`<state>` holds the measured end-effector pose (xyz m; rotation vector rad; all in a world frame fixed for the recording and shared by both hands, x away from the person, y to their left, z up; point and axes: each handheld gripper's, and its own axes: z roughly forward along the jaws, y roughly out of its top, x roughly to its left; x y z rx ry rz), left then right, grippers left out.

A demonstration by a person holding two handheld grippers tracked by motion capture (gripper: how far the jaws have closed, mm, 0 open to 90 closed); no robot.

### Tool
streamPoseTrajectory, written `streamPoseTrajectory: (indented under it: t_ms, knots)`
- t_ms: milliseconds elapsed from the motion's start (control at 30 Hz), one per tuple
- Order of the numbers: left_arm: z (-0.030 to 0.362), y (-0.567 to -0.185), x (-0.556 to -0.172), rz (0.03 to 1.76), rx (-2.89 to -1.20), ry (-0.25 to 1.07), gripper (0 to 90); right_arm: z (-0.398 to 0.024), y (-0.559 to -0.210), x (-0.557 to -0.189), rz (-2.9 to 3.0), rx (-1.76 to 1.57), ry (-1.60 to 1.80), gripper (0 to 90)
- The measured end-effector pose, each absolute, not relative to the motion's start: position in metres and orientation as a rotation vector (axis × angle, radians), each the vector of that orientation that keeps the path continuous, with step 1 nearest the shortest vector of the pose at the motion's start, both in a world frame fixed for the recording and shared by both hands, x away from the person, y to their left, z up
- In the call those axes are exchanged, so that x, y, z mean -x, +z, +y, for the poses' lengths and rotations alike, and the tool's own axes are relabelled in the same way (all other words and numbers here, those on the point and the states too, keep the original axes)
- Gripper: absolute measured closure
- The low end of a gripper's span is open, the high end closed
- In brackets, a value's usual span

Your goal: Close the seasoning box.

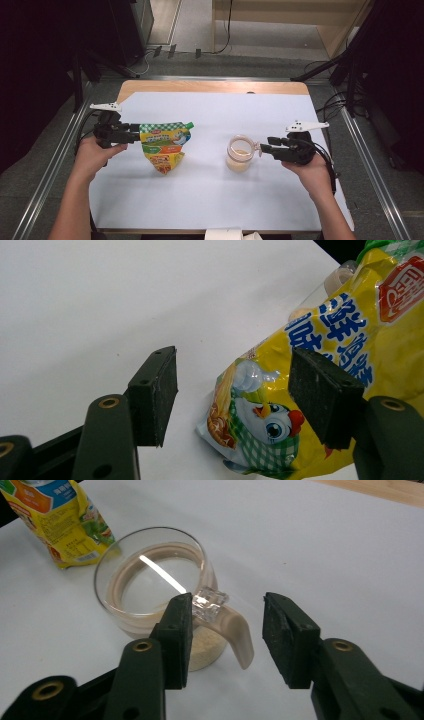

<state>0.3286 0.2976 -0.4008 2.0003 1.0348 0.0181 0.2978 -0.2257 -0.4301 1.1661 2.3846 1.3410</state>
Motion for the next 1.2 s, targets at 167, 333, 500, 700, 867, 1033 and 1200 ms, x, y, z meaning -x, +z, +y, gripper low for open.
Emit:
streamPoseTrajectory:
  t_ms: [167,333,500,700,867,1033,1200]
  knots:
    - [0.298,-0.401,-0.328,1.037,-1.997,0.019,37.2,-0.235,-0.438,-0.301,2.336,-1.181,1.329,49.7]
    - [0.299,-0.401,-0.329,1.04,-1.996,0.021,37.1,-0.245,-0.445,-0.303,2.306,-1.224,1.346,45.2]
    - [0.299,-0.402,-0.329,1.044,-1.996,0.018,37.1,-0.252,-0.451,-0.306,2.281,-1.247,1.32,39.8]
    - [0.3,-0.402,-0.329,1.048,-1.994,0.021,37.0,-0.259,-0.46,-0.308,2.218,-1.296,1.29,34.6]
    - [0.3,-0.402,-0.329,1.046,-1.989,0.016,36.9,-0.265,-0.47,-0.312,2.177,-1.3,1.3,30.1]
    - [0.3,-0.403,-0.33,1.05,-1.988,0.015,36.8,-0.266,-0.478,-0.314,2.193,-1.277,1.226,28.1]
    - [0.3,-0.405,-0.33,1.06,-1.988,0.007,36.7,-0.264,-0.48,-0.315,2.201,-1.277,1.211,27.8]
